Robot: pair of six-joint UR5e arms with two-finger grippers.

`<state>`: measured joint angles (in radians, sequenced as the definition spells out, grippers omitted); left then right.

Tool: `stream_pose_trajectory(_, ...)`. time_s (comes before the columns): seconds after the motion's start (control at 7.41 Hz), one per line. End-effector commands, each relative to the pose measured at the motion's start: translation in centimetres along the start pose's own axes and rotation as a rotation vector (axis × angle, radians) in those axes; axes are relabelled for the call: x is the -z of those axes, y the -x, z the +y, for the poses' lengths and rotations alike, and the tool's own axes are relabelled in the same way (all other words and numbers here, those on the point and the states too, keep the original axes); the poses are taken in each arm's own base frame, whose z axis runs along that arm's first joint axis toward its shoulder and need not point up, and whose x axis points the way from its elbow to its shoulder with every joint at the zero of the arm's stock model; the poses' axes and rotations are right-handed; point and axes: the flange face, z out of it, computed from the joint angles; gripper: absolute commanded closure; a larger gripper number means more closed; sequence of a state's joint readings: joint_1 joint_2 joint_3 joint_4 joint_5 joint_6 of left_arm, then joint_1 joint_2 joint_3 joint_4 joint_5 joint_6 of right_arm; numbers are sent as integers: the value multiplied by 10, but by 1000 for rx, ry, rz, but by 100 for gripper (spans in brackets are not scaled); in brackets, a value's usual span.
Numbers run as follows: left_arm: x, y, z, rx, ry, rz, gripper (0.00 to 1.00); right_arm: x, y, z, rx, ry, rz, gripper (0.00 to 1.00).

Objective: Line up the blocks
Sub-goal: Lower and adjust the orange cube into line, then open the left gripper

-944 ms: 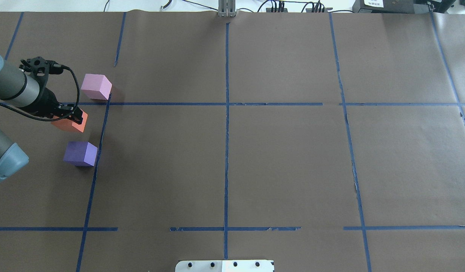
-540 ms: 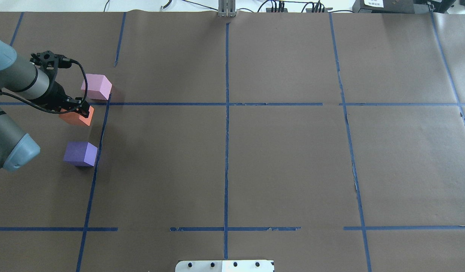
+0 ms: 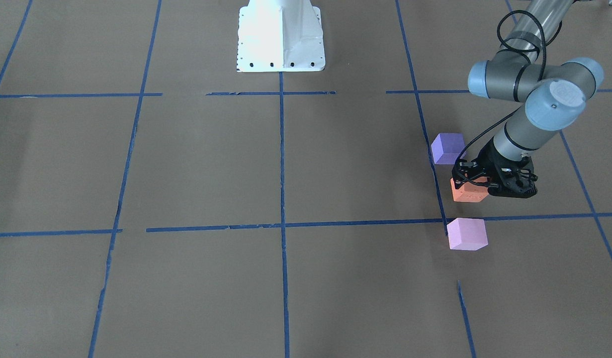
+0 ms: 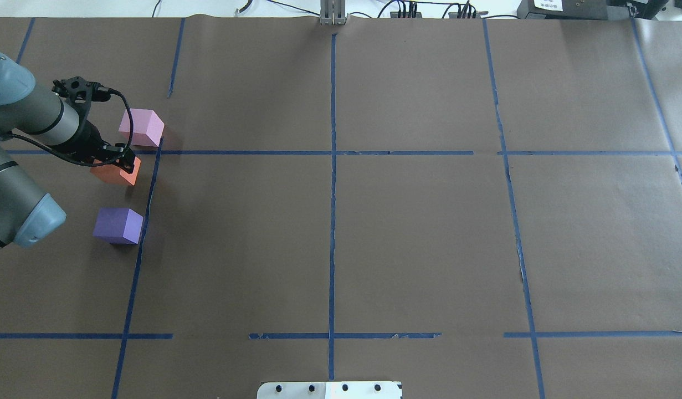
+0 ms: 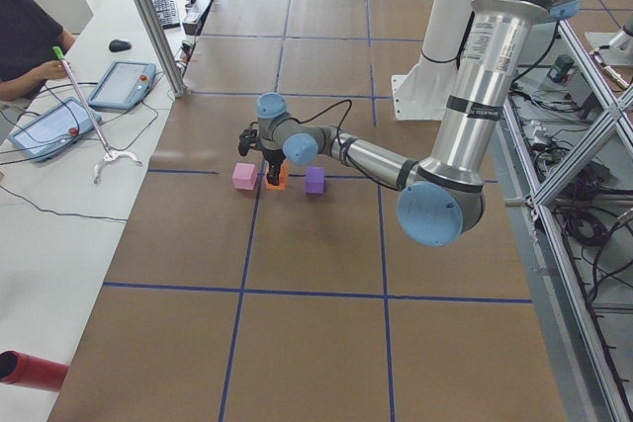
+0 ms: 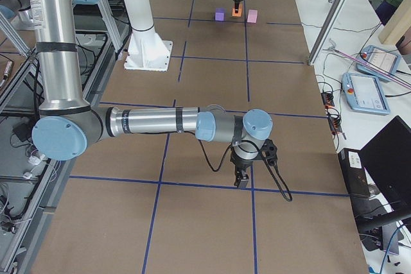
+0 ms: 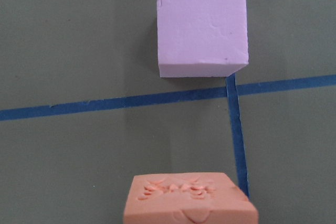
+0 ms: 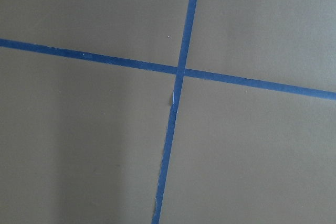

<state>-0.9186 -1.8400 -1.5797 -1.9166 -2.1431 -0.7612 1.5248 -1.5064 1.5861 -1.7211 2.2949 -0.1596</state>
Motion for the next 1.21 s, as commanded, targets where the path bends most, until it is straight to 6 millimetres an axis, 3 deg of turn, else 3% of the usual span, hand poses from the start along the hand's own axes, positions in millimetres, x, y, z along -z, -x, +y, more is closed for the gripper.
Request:
stream_pose_trajectory(0.0,-7,-4,-9,2,5,-2,52,0,0,0,0,0,0,0)
stream_pose_trajectory(1.08,-17,-4,-11,4,39,24,52,0,0,0,0,0,0,0)
